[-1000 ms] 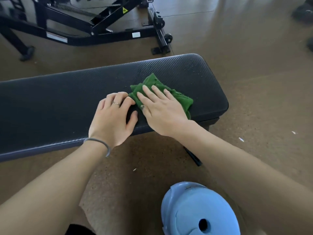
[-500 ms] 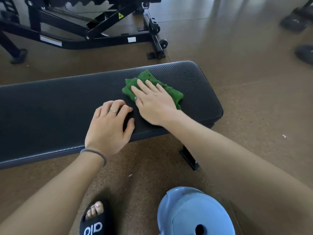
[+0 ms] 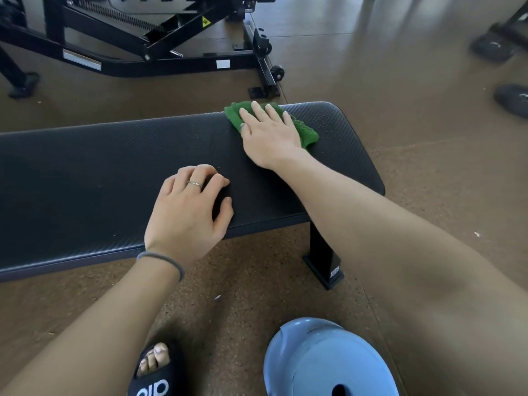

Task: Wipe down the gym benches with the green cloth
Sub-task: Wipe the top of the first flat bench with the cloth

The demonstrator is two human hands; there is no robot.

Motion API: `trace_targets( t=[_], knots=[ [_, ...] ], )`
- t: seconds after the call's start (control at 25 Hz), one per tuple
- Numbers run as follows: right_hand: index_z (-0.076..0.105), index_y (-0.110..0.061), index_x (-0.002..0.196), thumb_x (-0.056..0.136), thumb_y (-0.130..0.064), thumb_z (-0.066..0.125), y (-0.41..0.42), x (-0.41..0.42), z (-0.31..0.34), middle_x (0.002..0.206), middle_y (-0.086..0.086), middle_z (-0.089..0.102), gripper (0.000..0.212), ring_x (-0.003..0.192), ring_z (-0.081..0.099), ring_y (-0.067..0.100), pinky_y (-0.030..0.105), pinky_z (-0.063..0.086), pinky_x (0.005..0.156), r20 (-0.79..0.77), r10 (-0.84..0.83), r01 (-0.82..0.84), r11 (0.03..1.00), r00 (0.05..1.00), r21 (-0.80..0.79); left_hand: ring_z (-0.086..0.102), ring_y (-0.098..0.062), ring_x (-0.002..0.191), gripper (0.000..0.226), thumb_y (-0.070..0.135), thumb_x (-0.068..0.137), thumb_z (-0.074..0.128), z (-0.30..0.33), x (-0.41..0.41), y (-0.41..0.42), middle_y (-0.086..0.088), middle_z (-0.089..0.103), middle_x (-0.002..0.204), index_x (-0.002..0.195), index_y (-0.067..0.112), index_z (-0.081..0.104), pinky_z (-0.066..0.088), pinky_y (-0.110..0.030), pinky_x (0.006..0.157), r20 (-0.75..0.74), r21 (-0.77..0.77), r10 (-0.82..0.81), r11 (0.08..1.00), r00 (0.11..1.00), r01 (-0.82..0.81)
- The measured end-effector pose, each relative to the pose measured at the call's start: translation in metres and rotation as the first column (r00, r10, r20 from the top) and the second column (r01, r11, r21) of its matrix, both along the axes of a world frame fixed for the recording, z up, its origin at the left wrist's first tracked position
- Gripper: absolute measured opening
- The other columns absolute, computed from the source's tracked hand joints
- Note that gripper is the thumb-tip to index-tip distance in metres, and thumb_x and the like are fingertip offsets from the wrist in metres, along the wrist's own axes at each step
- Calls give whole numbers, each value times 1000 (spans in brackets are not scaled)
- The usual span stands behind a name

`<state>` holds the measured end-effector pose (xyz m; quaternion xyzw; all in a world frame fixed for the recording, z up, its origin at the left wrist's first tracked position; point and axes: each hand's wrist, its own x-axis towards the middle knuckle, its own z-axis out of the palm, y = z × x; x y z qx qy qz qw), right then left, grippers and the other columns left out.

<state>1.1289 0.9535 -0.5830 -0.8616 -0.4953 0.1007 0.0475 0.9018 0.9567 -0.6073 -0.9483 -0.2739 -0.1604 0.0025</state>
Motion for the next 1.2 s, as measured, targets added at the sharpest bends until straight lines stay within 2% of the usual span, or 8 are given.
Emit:
trace_targets(
  t=[0.08, 0.16, 0.28, 0.48, 0.6, 0.84, 1.0, 1.2],
  knots=[
    [17, -29, 165, 110, -37, 16, -7, -24, -1, 174, -2, 5, 55, 160, 4, 23, 49, 3, 128, -8, 71, -71, 998, 997, -2, 51, -33, 120, 36, 38, 100, 43, -1, 0, -3, -6, 58, 127, 118, 15, 64, 42, -47, 101, -14, 19, 0, 1000, 1000, 0],
    [21, -31, 164, 111, -37, 18, -16, -48, 0, 174, -4, 9, 53, 160, 6, 21, 47, 5, 128, -4, 245, -245, 969, 969, 19, 51, -34, 120, 33, 37, 99, 44, 2, 1, -2, -7, 58, 126, 115, 14, 62, 41, -46, 101, -17, 22, 2, 1000, 1000, -2],
    [22, -37, 163, 111, -39, 18, -11, -35, 5, 173, -8, 12, 51, 159, 6, 16, 46, 3, 129, -56, 376, -375, 927, 925, 21, 51, -32, 121, 34, 38, 99, 45, 3, 0, -1, -5, 58, 127, 116, 14, 63, 40, -45, 102, -8, -7, 6, 1000, 1000, -6],
    [27, -36, 162, 108, -42, 15, 2, 63, 7, 171, -3, 22, 55, 157, 16, 19, 51, 8, 128, -17, 5, -5, 1000, 1000, -3, 51, -31, 120, 37, 41, 99, 42, 4, 1, 2, -3, 58, 127, 116, 15, 63, 43, -48, 101, 1, -53, 26, 998, 1000, -26],
    [34, -32, 159, 107, -42, 14, -8, 91, 0, 166, 2, 33, 56, 155, 23, 23, 52, 12, 126, -15, -103, 103, 995, 995, 9, 52, -31, 121, 39, 41, 99, 41, 3, 0, -1, -3, 58, 127, 117, 15, 64, 43, -48, 102, 0, -41, 18, 999, 1000, -18],
    [16, -29, 165, 110, -43, 13, -63, 57, 2, 174, 8, 6, 57, 160, 3, 25, 46, 0, 129, -19, -303, 304, 952, 953, 31, 53, -31, 120, 37, 38, 99, 43, 4, -2, 1, -5, 60, 125, 115, 13, 66, 44, -48, 102, 12, -38, 1, 999, 1000, 0],
    [11, -32, 165, 110, -44, 15, -134, 8, -3, 174, 6, 3, 56, 160, 0, 21, 42, -1, 129, 6, -245, 245, 969, 969, 18, 54, -32, 120, 37, 37, 99, 44, 4, 1, 0, -7, 61, 125, 114, 12, 66, 44, -49, 102, 1, -35, -6, 999, 1000, 6],
    [15, -33, 165, 110, -43, 16, -82, 69, 1, 174, 6, 4, 56, 160, 1, 20, 42, -1, 129, -23, -208, 208, 978, 978, 22, 53, -34, 119, 37, 37, 99, 44, 5, 1, 2, -8, 61, 124, 115, 11, 65, 44, -50, 100, 4, -25, 2, 1000, 1000, -2]
  ],
)
